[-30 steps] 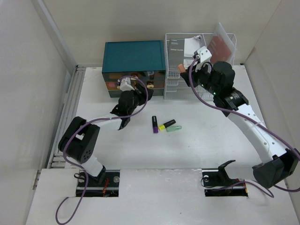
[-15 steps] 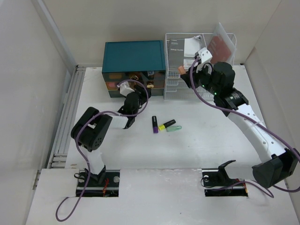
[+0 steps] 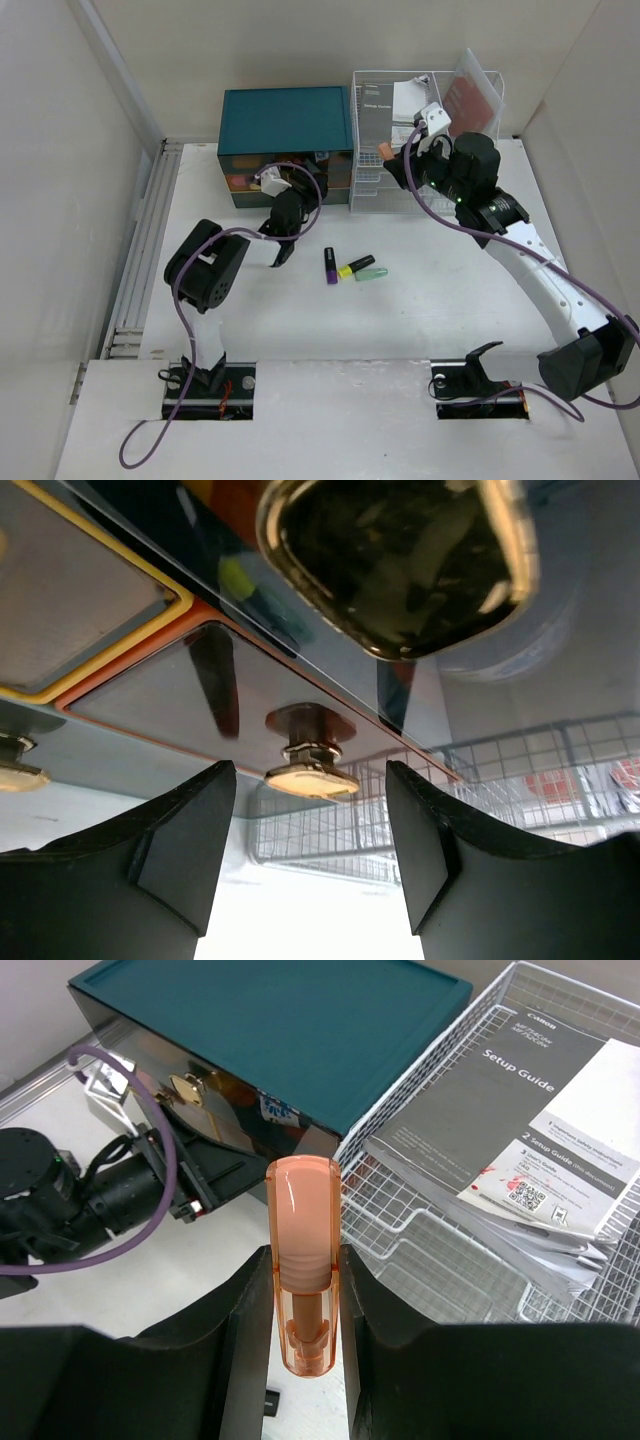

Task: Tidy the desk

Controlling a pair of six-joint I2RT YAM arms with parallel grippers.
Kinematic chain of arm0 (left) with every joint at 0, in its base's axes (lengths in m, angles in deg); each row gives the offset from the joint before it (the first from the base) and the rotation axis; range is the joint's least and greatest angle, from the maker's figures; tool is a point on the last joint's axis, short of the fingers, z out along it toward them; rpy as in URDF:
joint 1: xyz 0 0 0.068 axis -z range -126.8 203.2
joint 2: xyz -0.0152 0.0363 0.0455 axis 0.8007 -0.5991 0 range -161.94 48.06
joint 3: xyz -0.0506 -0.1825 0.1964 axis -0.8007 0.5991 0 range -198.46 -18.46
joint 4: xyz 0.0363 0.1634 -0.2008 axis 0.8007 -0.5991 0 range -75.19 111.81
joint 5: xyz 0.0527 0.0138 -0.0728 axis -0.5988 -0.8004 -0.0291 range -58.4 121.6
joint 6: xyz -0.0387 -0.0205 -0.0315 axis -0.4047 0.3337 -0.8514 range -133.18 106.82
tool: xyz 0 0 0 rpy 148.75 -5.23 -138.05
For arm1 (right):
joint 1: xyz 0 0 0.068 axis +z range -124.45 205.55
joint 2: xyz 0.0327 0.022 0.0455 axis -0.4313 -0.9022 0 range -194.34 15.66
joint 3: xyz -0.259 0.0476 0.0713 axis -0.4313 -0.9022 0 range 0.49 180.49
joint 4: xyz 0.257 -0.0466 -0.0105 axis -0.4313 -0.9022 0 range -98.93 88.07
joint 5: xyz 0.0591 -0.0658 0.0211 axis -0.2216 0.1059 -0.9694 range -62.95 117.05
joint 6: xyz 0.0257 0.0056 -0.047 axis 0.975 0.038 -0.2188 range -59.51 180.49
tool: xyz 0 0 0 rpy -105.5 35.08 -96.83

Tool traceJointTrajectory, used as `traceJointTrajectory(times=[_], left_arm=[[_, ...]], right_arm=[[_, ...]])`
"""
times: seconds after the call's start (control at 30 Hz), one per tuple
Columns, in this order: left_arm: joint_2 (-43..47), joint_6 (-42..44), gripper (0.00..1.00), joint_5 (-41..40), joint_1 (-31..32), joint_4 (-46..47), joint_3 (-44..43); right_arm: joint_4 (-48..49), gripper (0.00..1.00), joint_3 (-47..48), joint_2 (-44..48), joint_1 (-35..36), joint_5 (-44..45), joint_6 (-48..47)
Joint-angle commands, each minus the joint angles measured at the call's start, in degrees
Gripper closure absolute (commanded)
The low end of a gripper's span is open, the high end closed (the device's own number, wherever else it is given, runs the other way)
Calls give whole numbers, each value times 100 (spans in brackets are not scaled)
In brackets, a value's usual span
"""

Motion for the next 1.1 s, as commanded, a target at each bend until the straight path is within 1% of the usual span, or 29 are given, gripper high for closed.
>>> traceJointTrajectory(times=[0.0, 0.13, 0.3, 0.5, 0.67, 0.8, 0.83, 0.9, 0.93, 1.07], left_arm=[[-78, -89, 43, 1, 35, 292, -280], [-183, -142, 44, 1, -18, 240, -386], [-236, -195, 49, -52, -18, 126, -544], [-289, -318, 49, -52, -71, 11, -711], [-289, -441, 50, -175, -71, -314, -834], [-289, -546, 62, -227, -71, -314, -782], [-289, -546, 69, -227, -123, -314, -782], [-289, -546, 78, -227, -123, -314, -677], [-289, -546, 80, -227, -123, -262, -676], [-70, -651, 80, -227, -123, -122, -352]], right_arm=[[242, 100, 3, -13, -33, -173, 64], [242, 100, -50, -66, -33, -173, 64], [242, 100, -50, -66, -33, -226, 64], [242, 100, -50, -66, -33, -226, 64], [242, 100, -50, -66, -33, -279, 64], [242, 100, -102, -66, -85, -331, 64], [242, 100, -103, -66, -137, -331, 64], [242, 100, -103, -66, -138, -331, 64], [242, 100, -103, -66, -138, -331, 64], [242, 100, -103, -66, -138, -454, 117]])
